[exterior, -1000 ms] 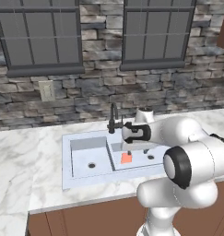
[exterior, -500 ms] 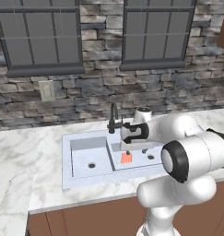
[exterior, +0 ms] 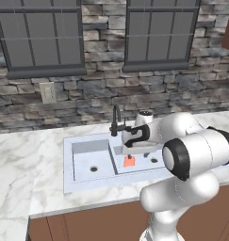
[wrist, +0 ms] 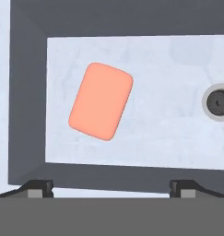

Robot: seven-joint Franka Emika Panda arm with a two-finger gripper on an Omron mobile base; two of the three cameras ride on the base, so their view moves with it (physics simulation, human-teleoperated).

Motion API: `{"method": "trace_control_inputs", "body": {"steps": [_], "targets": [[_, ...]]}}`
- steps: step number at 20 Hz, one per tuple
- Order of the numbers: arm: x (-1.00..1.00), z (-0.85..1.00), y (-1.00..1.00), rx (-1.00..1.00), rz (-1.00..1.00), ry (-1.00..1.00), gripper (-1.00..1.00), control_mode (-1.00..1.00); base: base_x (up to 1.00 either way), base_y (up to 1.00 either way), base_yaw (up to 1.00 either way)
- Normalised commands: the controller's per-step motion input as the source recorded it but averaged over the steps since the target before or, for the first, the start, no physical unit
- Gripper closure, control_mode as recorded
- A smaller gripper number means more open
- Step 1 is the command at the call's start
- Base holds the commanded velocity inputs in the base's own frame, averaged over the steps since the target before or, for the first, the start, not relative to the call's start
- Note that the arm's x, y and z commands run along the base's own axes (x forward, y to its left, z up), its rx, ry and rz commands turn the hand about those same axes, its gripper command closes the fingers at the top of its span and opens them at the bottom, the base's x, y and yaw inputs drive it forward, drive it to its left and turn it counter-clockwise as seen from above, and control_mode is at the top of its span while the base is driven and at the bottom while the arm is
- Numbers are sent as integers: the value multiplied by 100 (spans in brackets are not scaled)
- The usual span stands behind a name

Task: Pick up the bar soap and bar soap from the sink, and place them back in the cabinet, and close the cabinet door.

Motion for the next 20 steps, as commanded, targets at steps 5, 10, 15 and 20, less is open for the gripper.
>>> {"method": "trace_control_inputs", "body": {"steps": [5, 10, 15, 20], "targets": [[9, -10, 4, 0, 0, 0, -100, -100, 0, 0, 0], [11, -9, 1, 0, 0, 0, -100, -100, 0, 0, 0], [9, -6, 2, 0, 0, 0, -100, -100, 0, 0, 0], [8, -3, 4, 0, 0, 2, -100, -100, 0, 0, 0]]}}
